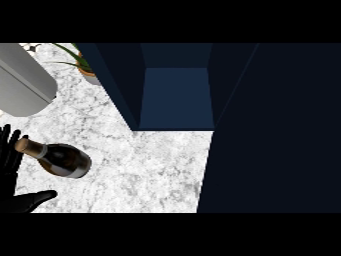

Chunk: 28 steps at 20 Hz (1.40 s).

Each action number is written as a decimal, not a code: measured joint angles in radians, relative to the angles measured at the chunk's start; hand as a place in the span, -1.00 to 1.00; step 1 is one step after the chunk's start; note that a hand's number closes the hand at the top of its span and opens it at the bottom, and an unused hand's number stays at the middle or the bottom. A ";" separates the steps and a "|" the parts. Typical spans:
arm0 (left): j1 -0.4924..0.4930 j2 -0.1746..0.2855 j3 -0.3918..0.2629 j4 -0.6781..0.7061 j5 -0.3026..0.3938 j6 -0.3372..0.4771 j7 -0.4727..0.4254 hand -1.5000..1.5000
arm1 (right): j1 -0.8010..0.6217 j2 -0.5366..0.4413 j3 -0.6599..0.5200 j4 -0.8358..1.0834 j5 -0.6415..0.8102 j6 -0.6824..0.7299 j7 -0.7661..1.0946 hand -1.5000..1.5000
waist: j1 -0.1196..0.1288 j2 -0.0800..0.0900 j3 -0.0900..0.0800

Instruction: Pick up the wine, place it into the cabinet and close the cabinet

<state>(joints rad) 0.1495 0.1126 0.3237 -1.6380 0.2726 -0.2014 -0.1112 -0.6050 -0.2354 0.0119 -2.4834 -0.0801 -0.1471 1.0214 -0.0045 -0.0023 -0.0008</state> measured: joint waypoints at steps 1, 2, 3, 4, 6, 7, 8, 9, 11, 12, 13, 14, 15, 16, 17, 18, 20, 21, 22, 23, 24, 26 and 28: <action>-0.010 0.000 0.001 0.028 -0.007 0.000 -0.013 -1.00 | 0.000 0.001 0.005 -0.001 0.002 -0.003 0.002 -1.00 | -0.001 0.000 0.000; -0.006 -0.002 0.003 0.051 -0.011 -0.008 -0.035 -1.00 | -0.007 -0.003 0.006 -0.003 0.001 -0.004 0.007 -1.00 | -0.001 0.000 0.000; -0.007 0.003 0.007 0.076 -0.013 -0.019 -0.054 -1.00 | -0.018 -0.009 -0.005 -0.004 0.000 -0.005 0.012 -1.00 | -0.002 0.000 0.000; -0.008 0.002 0.005 0.098 -0.020 -0.023 -0.069 -1.00 | -0.027 -0.013 -0.013 -0.003 -0.001 -0.005 0.013 -1.00 | -0.001 0.000 0.000; -0.018 -0.004 -0.002 0.142 -0.038 -0.024 -0.098 -1.00 | -0.024 -0.011 -0.001 -0.003 0.000 -0.007 0.013 -1.00 | -0.002 0.000 0.000; -0.021 0.003 0.005 0.167 -0.038 -0.033 -0.112 -1.00 | -0.025 -0.015 -0.005 -0.004 -0.001 -0.006 0.014 -1.00 | -0.002 0.000 0.000; -0.021 0.007 0.011 0.191 -0.037 -0.039 -0.126 -1.00 | -0.024 -0.016 -0.009 -0.004 -0.002 -0.006 0.012 -1.00 | -0.001 0.000 0.000; -0.032 0.007 0.012 0.222 -0.045 -0.039 -0.144 -1.00 | -0.026 -0.013 -0.003 -0.003 -0.002 -0.008 0.011 -1.00 | -0.002 0.000 0.000; -0.040 0.013 0.018 0.268 -0.049 -0.047 -0.168 -1.00 | -0.037 -0.018 -0.011 -0.002 -0.003 -0.008 0.013 -1.00 | -0.002 0.000 0.000; -0.055 0.019 0.021 0.296 -0.049 -0.052 -0.179 -1.00 | -0.033 -0.016 -0.015 0.006 -0.007 -0.005 0.004 -1.00 | -0.001 0.000 0.000; -0.051 0.023 0.025 0.322 -0.050 -0.063 -0.200 -1.00 | -0.034 -0.017 -0.011 0.005 -0.009 -0.005 0.007 -1.00 | -0.002 0.000 0.000; -0.056 0.024 0.027 0.352 -0.056 -0.066 -0.219 -1.00 | -0.037 -0.019 -0.008 0.002 -0.009 -0.005 0.011 -1.00 | -0.003 0.000 0.000; -0.064 0.028 0.030 0.383 -0.060 -0.072 -0.239 -1.00 | -0.026 -0.017 -0.007 0.000 -0.010 -0.006 0.008 -1.00 | -0.003 0.000 0.000; -0.074 0.037 0.034 0.409 -0.059 -0.080 -0.245 -1.00 | -0.026 -0.018 -0.007 0.000 -0.009 -0.007 0.010 -1.00 | -0.003 0.000 0.000; -0.092 0.035 0.034 0.443 -0.067 -0.073 -0.262 -1.00 | -0.025 -0.016 0.008 -0.002 -0.007 -0.009 0.012 -1.00 | -0.004 0.000 0.000; -0.108 0.041 0.037 0.484 -0.072 -0.078 -0.282 -1.00 | -0.024 -0.019 0.003 -0.002 -0.008 -0.008 0.011 -1.00 | -0.005 0.000 0.000; -0.119 0.045 0.042 0.546 -0.072 -0.095 -0.320 -1.00 | -0.024 -0.019 0.007 -0.004 -0.007 -0.010 0.012 -1.00 | -0.005 0.000 0.000; -0.134 0.050 0.049 0.579 -0.067 -0.102 -0.335 -1.00 | -0.026 -0.021 -0.001 -0.003 -0.008 -0.010 0.012 -1.00 | -0.005 0.000 0.000; -0.147 0.050 0.049 0.608 -0.068 -0.107 -0.348 -1.00 | -0.024 -0.022 -0.004 -0.004 -0.009 -0.010 0.011 -1.00 | -0.005 0.000 0.000; -0.159 0.052 0.052 0.632 -0.062 -0.115 -0.352 -1.00 | -0.035 -0.022 0.001 -0.004 -0.008 -0.014 0.016 -1.00 | -0.006 0.000 0.000; -0.168 0.052 0.053 0.654 -0.058 -0.122 -0.358 -1.00 | -0.046 -0.025 -0.004 -0.003 -0.008 -0.016 0.021 -1.00 | -0.006 0.000 0.000; -0.195 0.061 0.059 0.710 -0.055 -0.134 -0.380 -1.00 | -0.042 -0.029 -0.010 -0.005 -0.011 -0.015 0.022 -1.00 | -0.007 0.000 0.000; -0.225 0.085 0.070 0.781 -0.051 -0.162 -0.406 -1.00 | -0.064 -0.033 -0.019 0.001 -0.012 -0.018 0.027 -1.00 | -0.007 0.000 -0.001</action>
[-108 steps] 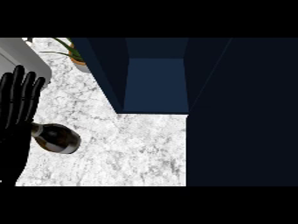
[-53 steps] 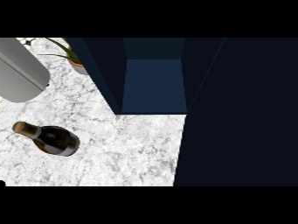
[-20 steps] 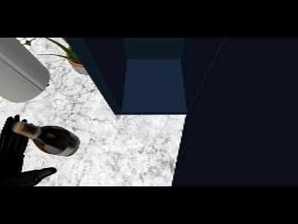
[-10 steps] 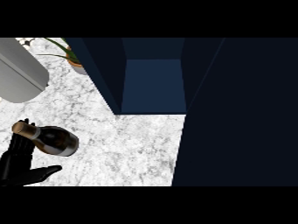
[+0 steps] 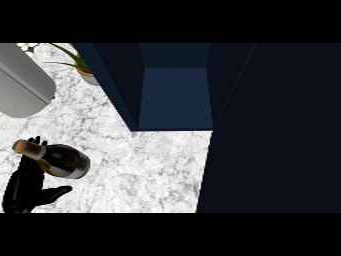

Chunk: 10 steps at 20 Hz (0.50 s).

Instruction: Pick up the wine, place it into the cabinet and close the cabinet

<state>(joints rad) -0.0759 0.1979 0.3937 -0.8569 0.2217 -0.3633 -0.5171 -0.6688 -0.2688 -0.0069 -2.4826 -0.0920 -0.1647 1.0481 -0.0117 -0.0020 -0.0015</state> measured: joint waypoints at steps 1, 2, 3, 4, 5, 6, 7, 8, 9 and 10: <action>-0.005 0.005 -0.001 0.014 -0.003 -0.004 -0.013 -1.00 | -0.001 0.001 0.002 0.000 0.000 -0.003 0.001 -1.00 | 0.001 0.000 0.000; -0.018 0.005 -0.004 0.042 -0.011 -0.004 -0.033 -1.00 | 0.004 0.007 0.016 0.000 0.003 -0.007 0.001 -1.00 | 0.000 0.000 0.000; -0.030 0.009 -0.005 0.076 -0.018 -0.008 -0.055 -1.00 | 0.001 0.006 0.014 0.000 0.004 -0.009 0.001 -1.00 | 0.000 0.000 0.000; -0.038 0.010 -0.008 0.094 -0.024 -0.011 -0.070 -1.00 | 0.005 0.010 0.031 -0.001 0.007 -0.013 0.002 -1.00 | 0.000 0.000 0.000; -0.046 0.013 -0.010 0.112 -0.028 -0.014 -0.086 -1.00 | 0.009 0.013 0.041 -0.003 0.009 -0.017 0.001 -1.00 | 0.000 0.000 0.000; -0.065 0.011 -0.012 0.134 -0.033 -0.008 -0.095 -1.00 | 0.028 0.020 0.051 -0.003 0.012 -0.018 -0.009 -1.00 | 0.001 0.000 0.000; -0.072 0.010 -0.015 0.144 -0.037 -0.004 -0.106 -1.00 | 0.023 0.016 0.051 -0.003 0.013 -0.020 -0.006 -1.00 | 0.001 0.000 0.000; -0.091 0.011 -0.016 0.169 -0.041 0.000 -0.116 -1.00 | 0.026 0.017 0.052 -0.004 0.014 -0.021 -0.008 -1.00 | 0.001 0.000 0.000; -0.107 0.017 -0.014 0.186 -0.041 0.000 -0.120 -1.00 | 0.026 0.008 0.038 -0.006 0.011 -0.017 -0.005 -1.00 | -0.001 0.000 0.000; -0.119 0.012 -0.018 0.207 -0.048 0.007 -0.137 -1.00 | 0.026 0.011 0.039 -0.006 0.011 -0.019 -0.006 -1.00 | -0.001 0.000 0.000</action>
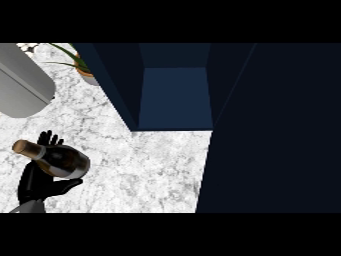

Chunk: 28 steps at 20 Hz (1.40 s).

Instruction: Pick up the wine, place it into the cabinet and close the cabinet

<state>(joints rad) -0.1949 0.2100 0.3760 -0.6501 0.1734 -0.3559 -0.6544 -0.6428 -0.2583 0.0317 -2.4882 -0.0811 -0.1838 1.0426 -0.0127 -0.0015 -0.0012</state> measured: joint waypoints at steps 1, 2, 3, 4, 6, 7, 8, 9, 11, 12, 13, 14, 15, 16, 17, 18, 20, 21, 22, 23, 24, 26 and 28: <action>-0.014 0.008 0.004 0.031 0.000 -0.008 -0.013 1.00 | -0.002 -0.004 -0.012 0.001 -0.002 0.001 0.000 -1.00 | 0.000 0.000 0.000; -0.024 0.011 0.008 0.047 0.008 -0.019 -0.014 1.00 | 0.001 -0.002 -0.006 0.002 -0.001 0.000 0.000 -1.00 | 0.000 0.000 0.000; -0.031 0.014 0.015 0.061 0.020 -0.036 -0.014 1.00 | 0.003 -0.006 -0.014 0.001 -0.002 0.001 -0.001 -1.00 | 0.000 0.000 0.000; -0.049 0.018 0.017 0.091 0.019 -0.045 -0.026 1.00 | 0.004 -0.005 -0.013 0.001 -0.003 0.002 -0.003 -1.00 | -0.002 0.001 0.000; -0.065 0.026 0.009 0.123 0.010 -0.059 -0.049 1.00 | 0.013 -0.004 -0.010 0.002 -0.003 0.002 -0.006 -1.00 | -0.002 0.001 0.000; -0.070 0.030 0.002 0.129 0.003 -0.058 -0.053 1.00 | 0.020 -0.009 -0.020 0.000 -0.005 0.005 -0.007 -1.00 | -0.002 0.001 0.000; -0.071 0.029 -0.008 0.126 -0.003 -0.061 -0.054 1.00 | 0.009 -0.010 -0.022 0.003 -0.004 0.003 -0.005 -1.00 | -0.001 0.000 0.000; -0.074 0.033 -0.021 0.120 -0.019 -0.054 -0.065 1.00 | 0.001 -0.009 -0.017 0.008 -0.002 0.001 -0.005 -1.00 | 0.000 0.000 0.000; -0.072 0.037 -0.051 0.104 -0.060 -0.025 -0.105 1.00 | 0.000 -0.008 -0.012 0.008 -0.002 0.000 -0.006 -1.00 | -0.001 -0.001 0.000; -0.071 0.027 -0.067 0.092 -0.081 0.003 -0.132 1.00 | 0.006 -0.005 -0.008 0.007 -0.002 -0.002 -0.007 -1.00 | -0.003 -0.001 0.000; -0.076 0.022 -0.078 0.089 -0.096 0.021 -0.151 1.00 | -0.005 -0.009 -0.011 0.008 -0.002 -0.002 -0.003 -1.00 | -0.003 -0.001 0.000; -0.075 0.014 -0.090 0.081 -0.110 0.038 -0.167 1.00 | -0.010 -0.013 -0.017 0.009 -0.003 -0.003 0.000 -1.00 | -0.002 -0.002 0.000; -0.076 0.000 -0.103 0.068 -0.122 0.058 -0.176 1.00 | -0.018 -0.019 -0.029 0.010 -0.005 -0.002 0.003 -1.00 | -0.001 -0.002 0.000; -0.070 -0.029 -0.122 0.046 -0.136 0.082 -0.184 1.00 | -0.007 -0.017 -0.029 0.011 -0.006 -0.001 -0.001 -1.00 | 0.001 -0.003 0.001; -0.072 -0.046 -0.135 0.029 -0.148 0.104 -0.190 1.00 | -0.001 -0.015 -0.023 0.009 -0.006 -0.001 -0.002 -1.00 | 0.002 -0.004 0.002; -0.081 -0.063 -0.146 0.021 -0.156 0.123 -0.190 1.00 | 0.001 -0.015 -0.016 0.008 -0.006 -0.002 -0.002 -1.00 | 0.002 -0.004 0.002; -0.086 -0.103 -0.168 -0.008 -0.170 0.159 -0.189 1.00 | -0.008 -0.020 -0.015 0.007 -0.007 -0.003 0.005 -1.00 | 0.003 -0.004 0.002; -0.087 -0.125 -0.180 -0.024 -0.175 0.182 -0.190 1.00 | -0.004 -0.021 -0.022 0.008 -0.008 -0.001 0.003 -1.00 | 0.003 -0.004 0.002; -0.094 -0.142 -0.187 -0.035 -0.179 0.199 -0.194 1.00 | 0.007 -0.021 -0.030 0.007 -0.010 0.000 -0.001 -1.00 | 0.003 -0.004 0.002; -0.082 -0.153 -0.198 -0.065 -0.183 0.211 -0.192 1.00 | 0.006 -0.020 -0.025 0.007 -0.009 -0.002 -0.002 -1.00 | 0.006 -0.004 0.002; -0.086 -0.158 -0.200 -0.081 -0.180 0.215 -0.188 1.00 | 0.001 -0.021 -0.030 0.008 -0.010 -0.002 -0.001 -1.00 | 0.006 -0.004 0.001; -0.062 -0.174 -0.231 -0.161 -0.177 0.235 -0.177 1.00 | 0.017 -0.016 -0.026 0.009 -0.010 -0.003 -0.009 -1.00 | 0.011 -0.005 0.002; -0.049 -0.187 -0.264 -0.220 -0.173 0.261 -0.172 1.00 | 0.007 -0.017 -0.024 0.014 -0.011 -0.002 -0.007 -1.00 | 0.012 -0.005 0.002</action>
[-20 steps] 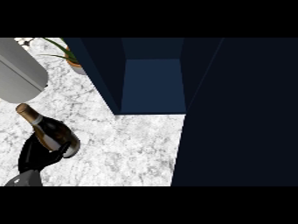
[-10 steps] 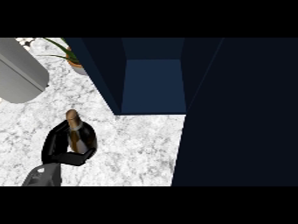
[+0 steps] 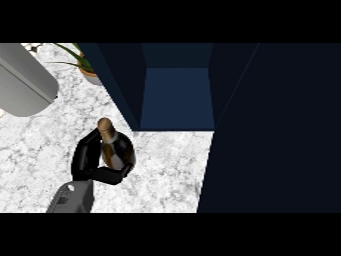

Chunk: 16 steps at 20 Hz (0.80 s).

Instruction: Pick up the wine, place it into the cabinet and close the cabinet

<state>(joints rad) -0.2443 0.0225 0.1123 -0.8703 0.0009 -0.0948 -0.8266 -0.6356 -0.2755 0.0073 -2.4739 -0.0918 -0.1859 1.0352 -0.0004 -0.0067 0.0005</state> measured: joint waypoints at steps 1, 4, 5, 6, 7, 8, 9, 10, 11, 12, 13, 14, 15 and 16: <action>0.013 -0.005 -0.020 -0.037 0.006 0.007 0.007 1.00 | 0.001 -0.003 -0.004 -0.002 -0.002 0.001 0.001 -1.00 | 0.000 -0.001 0.000; 0.031 -0.014 -0.073 -0.150 0.020 0.021 0.071 1.00 | 0.013 0.002 -0.007 0.004 -0.004 0.002 -0.009 -1.00 | 0.002 0.000 0.000; 0.035 -0.016 -0.105 -0.183 0.040 0.034 0.100 1.00 | 0.009 0.001 -0.010 0.009 -0.007 0.004 -0.011 -1.00 | 0.002 0.000 0.000; 0.049 -0.017 -0.139 -0.220 0.061 0.043 0.123 1.00 | 0.010 -0.004 -0.017 0.009 -0.010 0.007 -0.009 -1.00 | 0.001 0.000 0.000; 0.049 -0.018 -0.163 -0.259 0.083 0.051 0.158 1.00 | 0.016 -0.001 -0.018 0.010 -0.012 0.009 -0.012 -1.00 | 0.001 0.000 0.000; 0.050 -0.019 -0.183 -0.305 0.104 0.059 0.193 1.00 | 0.015 0.000 -0.017 0.010 -0.013 0.008 -0.013 -1.00 | 0.001 -0.001 0.000; 0.062 -0.020 -0.226 -0.349 0.128 0.082 0.222 1.00 | 0.008 0.006 -0.009 0.012 -0.012 0.005 -0.014 -1.00 | 0.002 -0.002 0.000; 0.067 -0.020 -0.251 -0.386 0.142 0.098 0.247 1.00 | 0.014 0.009 -0.007 0.010 -0.012 0.004 -0.015 -1.00 | 0.001 -0.001 0.000; 0.067 -0.021 -0.281 -0.432 0.157 0.126 0.284 1.00 | 0.023 0.011 -0.006 0.011 -0.013 0.006 -0.020 -1.00 | 0.001 -0.001 0.000; 0.065 -0.021 -0.311 -0.472 0.174 0.156 0.323 1.00 | 0.033 0.011 -0.008 0.008 -0.016 0.009 -0.020 -1.00 | -0.001 -0.002 0.000; 0.057 -0.021 -0.332 -0.511 0.186 0.185 0.363 1.00 | 0.031 0.009 -0.013 0.008 -0.018 0.010 -0.020 -1.00 | -0.002 -0.001 0.000; 0.043 -0.022 -0.358 -0.540 0.198 0.222 0.399 1.00 | 0.023 0.007 -0.015 0.009 -0.019 0.011 -0.019 -1.00 | -0.003 -0.001 0.000; 0.031 -0.022 -0.365 -0.571 0.206 0.241 0.440 1.00 | 0.029 0.005 -0.024 0.008 -0.022 0.014 -0.022 -1.00 | -0.003 -0.001 0.000; 0.024 -0.022 -0.373 -0.604 0.206 0.263 0.475 1.00 | 0.029 0.003 -0.029 0.007 -0.023 0.015 -0.022 -1.00 | -0.003 0.000 0.000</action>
<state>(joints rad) -0.2201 0.0007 -0.2611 -1.4746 0.2069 0.1681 -0.3516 -0.6061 -0.2721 -0.0216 -2.4672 -0.1152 -0.1710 1.0133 -0.0036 -0.0069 0.0008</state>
